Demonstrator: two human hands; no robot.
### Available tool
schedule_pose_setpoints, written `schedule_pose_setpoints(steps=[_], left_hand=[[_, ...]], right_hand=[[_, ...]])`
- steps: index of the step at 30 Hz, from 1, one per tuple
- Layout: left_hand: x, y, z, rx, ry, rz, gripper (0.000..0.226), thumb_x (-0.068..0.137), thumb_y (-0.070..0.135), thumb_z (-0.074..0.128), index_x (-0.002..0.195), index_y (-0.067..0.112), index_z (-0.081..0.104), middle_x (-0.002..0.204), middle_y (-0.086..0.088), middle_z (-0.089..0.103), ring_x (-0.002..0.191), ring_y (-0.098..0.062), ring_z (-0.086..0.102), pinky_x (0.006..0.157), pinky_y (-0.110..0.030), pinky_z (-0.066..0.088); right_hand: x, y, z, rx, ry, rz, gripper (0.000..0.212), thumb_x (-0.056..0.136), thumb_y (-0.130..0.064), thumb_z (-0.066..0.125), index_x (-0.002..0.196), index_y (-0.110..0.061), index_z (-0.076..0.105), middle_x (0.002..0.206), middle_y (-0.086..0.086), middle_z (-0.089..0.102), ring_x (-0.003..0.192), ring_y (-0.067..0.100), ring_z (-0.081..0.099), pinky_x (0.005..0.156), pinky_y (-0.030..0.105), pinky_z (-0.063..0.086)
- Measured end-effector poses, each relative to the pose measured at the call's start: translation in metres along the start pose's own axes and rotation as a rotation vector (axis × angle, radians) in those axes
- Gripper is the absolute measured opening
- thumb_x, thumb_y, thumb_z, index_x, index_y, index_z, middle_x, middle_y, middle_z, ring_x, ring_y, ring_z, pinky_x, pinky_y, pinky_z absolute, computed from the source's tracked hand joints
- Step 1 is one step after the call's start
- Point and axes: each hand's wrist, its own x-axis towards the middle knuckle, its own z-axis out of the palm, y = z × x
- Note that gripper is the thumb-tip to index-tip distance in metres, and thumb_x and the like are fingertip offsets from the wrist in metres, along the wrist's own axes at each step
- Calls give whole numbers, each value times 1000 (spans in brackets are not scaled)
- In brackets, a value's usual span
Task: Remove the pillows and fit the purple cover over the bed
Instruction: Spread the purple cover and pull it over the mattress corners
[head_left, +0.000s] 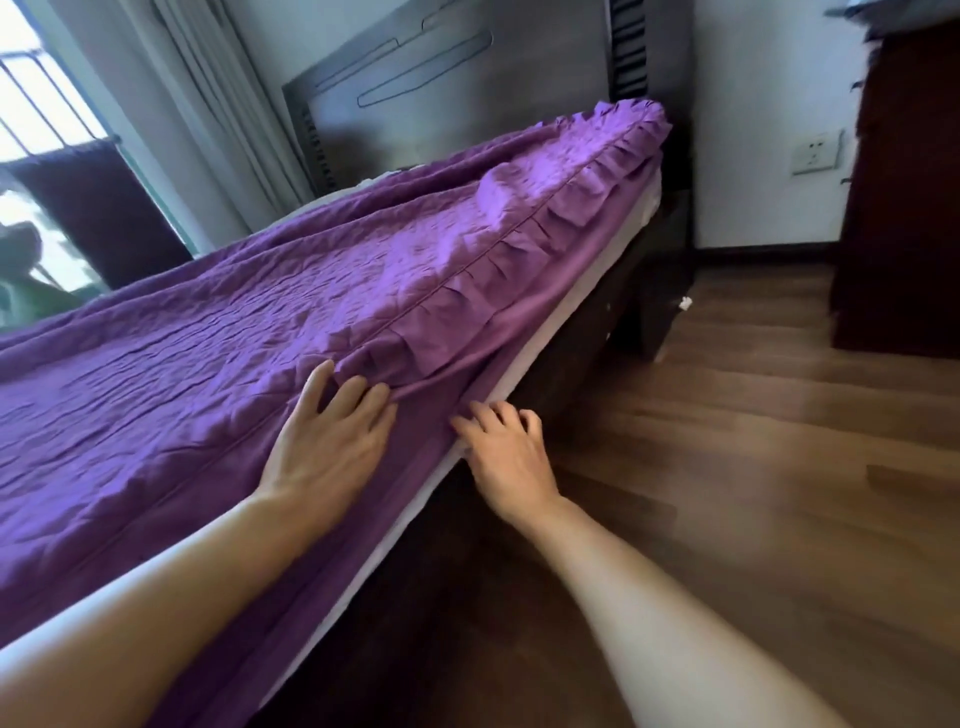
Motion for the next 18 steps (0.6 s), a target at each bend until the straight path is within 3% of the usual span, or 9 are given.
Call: schedule_pose_setpoints(steps=[3,6,8,10,11,12,15,18], left_hand=[[-2,-2,5,-55,14,13,56,49,1,69,105,-2,67,106,-16,65,103,-30,41,102,-52,21],[-1,1,9,-57,9,23,54,56,6,64,110,2,65,110,-12,64,105,-30,43,101,-53,22],[-1,5,11,-79,-6,42,52,62,9,57,113,3,64,110,-10,62,104,-30,47,100,-53,24],[0,12,15,-101,-11,76,48,70,11,46,115,4,63,107,-8,62,103,-30,50,101,-54,25],[0,16,18,-100,-12,96,49,73,12,39,114,4,63,104,-8,63,102,-30,51,101,-54,24],[0,21,22,-93,-21,113,51,74,13,32,113,3,64,102,-8,64,101,-30,53,101,-54,23],[1,31,33,-41,-104,145,51,75,13,30,105,2,69,98,-8,66,99,-31,60,102,-56,22],[3,28,42,11,-165,152,47,75,12,31,92,2,73,91,-9,67,95,-32,62,102,-57,23]], right_hand=[[10,-6,6,-51,-75,-82,54,91,-10,43,143,-23,32,150,3,27,139,27,16,110,49,12],[17,0,19,-93,-172,-152,40,95,-13,36,134,-17,45,142,8,39,142,30,12,115,47,-1],[15,12,23,-113,-185,-168,34,93,-15,34,117,-13,58,118,13,58,133,33,34,116,45,7],[8,37,22,-157,-85,-103,32,85,-17,35,96,-14,65,88,10,64,100,30,61,110,45,28],[1,51,18,-180,-53,-46,30,83,-16,36,91,-16,65,81,8,63,86,28,65,108,45,32],[-7,63,17,-193,-75,-6,27,84,-14,38,94,-16,63,83,8,61,83,28,65,110,45,29],[-29,77,18,-208,-224,59,26,90,-10,40,111,-15,54,107,9,56,107,28,55,117,45,7],[-23,61,18,-168,-157,55,32,82,-10,34,103,-13,58,106,10,59,110,29,55,115,45,15]])
